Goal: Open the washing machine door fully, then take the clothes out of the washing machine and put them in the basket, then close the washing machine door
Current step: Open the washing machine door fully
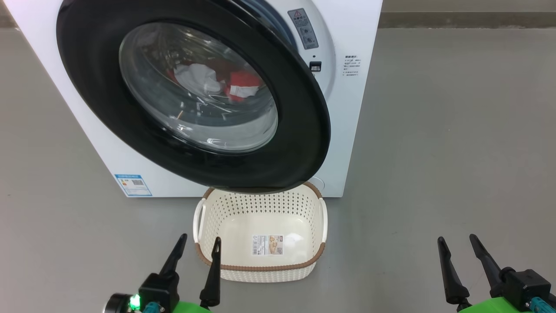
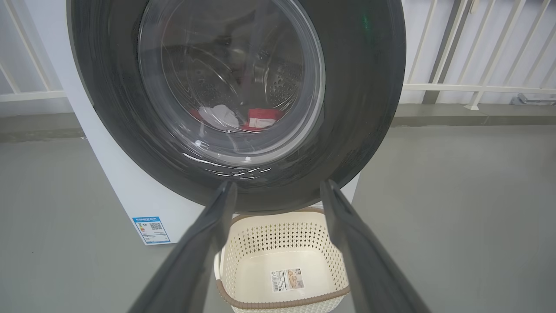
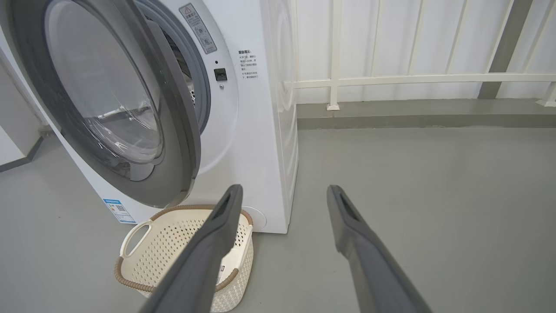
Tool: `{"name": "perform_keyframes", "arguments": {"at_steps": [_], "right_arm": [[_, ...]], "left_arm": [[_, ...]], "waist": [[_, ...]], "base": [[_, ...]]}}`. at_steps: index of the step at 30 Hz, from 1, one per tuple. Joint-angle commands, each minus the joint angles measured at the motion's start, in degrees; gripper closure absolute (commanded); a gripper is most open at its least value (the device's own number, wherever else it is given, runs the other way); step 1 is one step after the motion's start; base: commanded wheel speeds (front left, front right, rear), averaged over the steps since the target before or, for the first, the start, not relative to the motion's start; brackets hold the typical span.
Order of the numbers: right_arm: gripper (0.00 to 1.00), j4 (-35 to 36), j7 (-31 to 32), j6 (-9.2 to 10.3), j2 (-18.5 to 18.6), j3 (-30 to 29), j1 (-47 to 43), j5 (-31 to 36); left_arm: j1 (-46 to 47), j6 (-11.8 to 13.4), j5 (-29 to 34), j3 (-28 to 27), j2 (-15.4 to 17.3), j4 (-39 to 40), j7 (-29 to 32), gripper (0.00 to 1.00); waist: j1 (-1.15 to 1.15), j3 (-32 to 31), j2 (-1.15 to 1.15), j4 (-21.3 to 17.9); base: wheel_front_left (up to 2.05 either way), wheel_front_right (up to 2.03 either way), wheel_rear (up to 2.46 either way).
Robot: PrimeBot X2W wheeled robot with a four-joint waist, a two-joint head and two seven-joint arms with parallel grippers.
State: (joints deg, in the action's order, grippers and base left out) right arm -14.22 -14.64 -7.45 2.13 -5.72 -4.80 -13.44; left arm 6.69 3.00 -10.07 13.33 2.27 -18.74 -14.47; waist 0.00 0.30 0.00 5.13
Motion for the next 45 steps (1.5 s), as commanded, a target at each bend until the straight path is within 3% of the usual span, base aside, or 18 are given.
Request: {"name": "perform_keyframes", "arguments": {"at_steps": [1, 10, 11, 12, 20, 25, 33, 38, 45], "right_arm": [[0.0, 1.13, -0.36, -0.03, 0.76, 1.47, 0.94, 0.48], [0.0, 0.94, -0.36, -0.03, 0.76, 1.63, 1.24, 0.41], [0.22, 1.03, -0.36, -0.03, 0.76, 1.6, 1.32, 0.28], [0.98, 1.1, -0.36, -0.03, 0.76, 1.59, 1.38, -0.24], [1.0, 1.7, -0.36, -0.03, 0.76, 1.29, 1.89, -3.96], [1.0, 2.36, -0.36, -0.03, 0.75, 0.41, 3.2, -11.42], [1.0, 1.93, -0.14, -0.03, 0.75, 0.58, 8.2, -38.54], [1.0, 0.62, 5.08, -0.03, 0.96, -2.46, 14.57, -59.89], [1.0, -5.14, 12.41, -0.03, 2.3, -5.94, 23.89, -73.54]], "left_arm": [[0.61, -0.07, 0.2, -1.8, 0.62, 1.02, -0.52, 0.0], [0.93, 0.03, -0.04, -1.59, 0.61, 0.86, -0.52, 0.0], [0.94, 0.05, -0.06, -1.58, 0.61, 0.88, -0.52, 0.0], [0.93, 0.07, -0.06, -1.57, 0.61, 0.87, -0.52, 0.0], [1.04, 0.32, -0.21, -1.36, 0.61, 0.94, -0.52, 0.0], [1.16, 0.39, -0.18, -1.39, 0.61, 1.05, -0.52, 0.0], [1.55, 0.51, -0.27, -1.37, 0.61, 1.61, -0.52, 0.0], [2.1, 0.63, -0.31, -1.21, 0.61, 2.12, -0.52, 0.0], [3.57, 0.74, -0.45, -0.24, 0.61, 2.9, -0.52, 0.0]], "waist": [[0.0, 0.03, 0.0, -0.03], [0.0, 0.3, 0.0, -0.09], [0.0, 0.33, 0.0, -0.09], [0.0, 0.35, 0.0, -0.1], [0.0, 0.4, 0.0, 0.16], [0.0, 0.52, 0.0, 0.31], [0.0, 1.05, 0.0, 0.73], [0.0, 1.94, 0.0, 1.33], [0.0, 4.19, 0.0, 3.07]], "base": [[0.0, 0.0, 0.0], [0.0, 0.0, 0.0], [0.0, 0.0, 0.0], [0.0, 0.0, 0.0], [0.0, 0.0, 0.0], [0.0, 0.0, 0.0], [0.0, 0.0, 0.0], [0.0, 0.0, 0.0], [0.0, 0.0, 0.0]]}}
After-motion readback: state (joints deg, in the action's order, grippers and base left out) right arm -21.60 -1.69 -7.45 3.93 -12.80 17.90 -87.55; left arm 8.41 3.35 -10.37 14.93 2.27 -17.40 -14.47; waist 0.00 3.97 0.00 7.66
